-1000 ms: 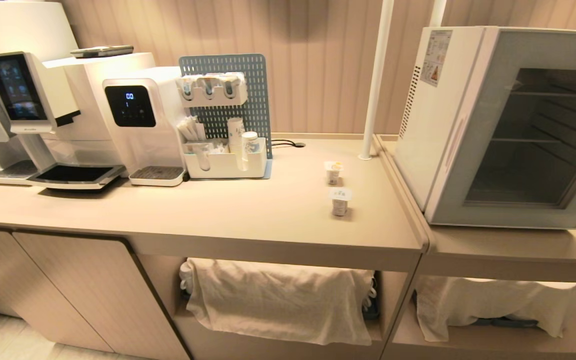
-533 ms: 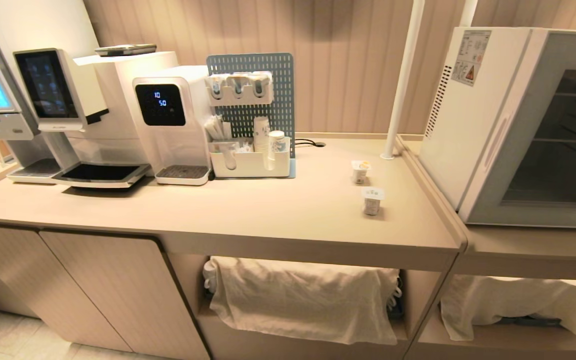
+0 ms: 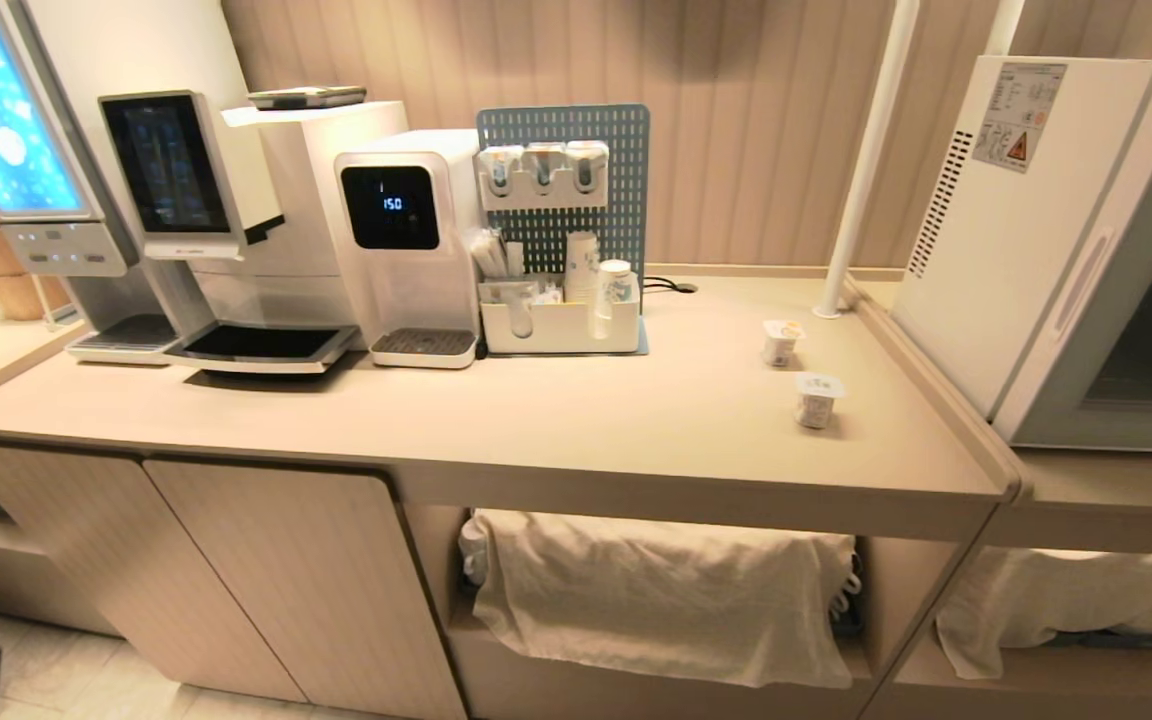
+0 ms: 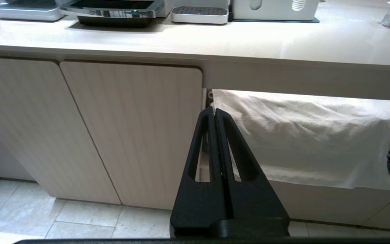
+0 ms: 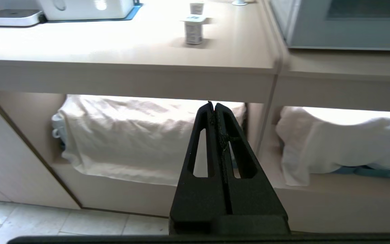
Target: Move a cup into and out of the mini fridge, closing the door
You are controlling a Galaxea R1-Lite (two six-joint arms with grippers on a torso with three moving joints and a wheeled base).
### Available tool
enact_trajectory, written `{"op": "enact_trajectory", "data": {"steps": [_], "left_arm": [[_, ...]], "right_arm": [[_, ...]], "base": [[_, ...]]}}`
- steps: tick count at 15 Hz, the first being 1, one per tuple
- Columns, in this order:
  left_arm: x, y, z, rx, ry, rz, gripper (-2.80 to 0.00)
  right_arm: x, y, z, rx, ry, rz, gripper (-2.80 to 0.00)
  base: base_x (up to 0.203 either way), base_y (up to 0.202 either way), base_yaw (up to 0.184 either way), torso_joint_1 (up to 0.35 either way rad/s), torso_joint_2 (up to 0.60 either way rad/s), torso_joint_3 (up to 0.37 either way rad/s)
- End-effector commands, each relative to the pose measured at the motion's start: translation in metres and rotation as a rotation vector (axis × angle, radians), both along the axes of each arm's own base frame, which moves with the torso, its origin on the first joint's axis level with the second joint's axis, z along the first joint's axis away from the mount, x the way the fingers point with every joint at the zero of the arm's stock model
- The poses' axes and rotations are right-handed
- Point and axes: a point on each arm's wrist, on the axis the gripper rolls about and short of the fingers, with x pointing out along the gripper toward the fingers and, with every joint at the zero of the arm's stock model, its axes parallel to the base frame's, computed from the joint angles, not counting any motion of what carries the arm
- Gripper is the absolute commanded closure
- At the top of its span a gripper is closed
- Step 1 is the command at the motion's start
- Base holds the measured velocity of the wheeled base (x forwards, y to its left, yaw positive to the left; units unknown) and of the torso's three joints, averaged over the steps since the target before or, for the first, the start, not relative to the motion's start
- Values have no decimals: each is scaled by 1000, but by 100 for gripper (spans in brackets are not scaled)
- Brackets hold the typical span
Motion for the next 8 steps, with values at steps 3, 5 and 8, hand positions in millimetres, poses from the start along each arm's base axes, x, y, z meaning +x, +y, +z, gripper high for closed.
{"op": "enact_trajectory", "data": {"steps": [3, 5, 8], "left_arm": [[0, 0, 0, -1, -1, 0, 0], [0, 0, 0, -1, -1, 0, 0], [0, 0, 0, 4, -1, -3, 0]], "right_arm": [[0, 0, 0, 15, -2, 1, 0], [0, 0, 0, 14, 1, 1, 0], [0, 0, 0, 15, 1, 0, 0]], "base": [[0, 158, 1, 4, 1, 4], [0, 27, 1, 3, 1, 1], [0, 0, 0, 0, 0, 0]]}}
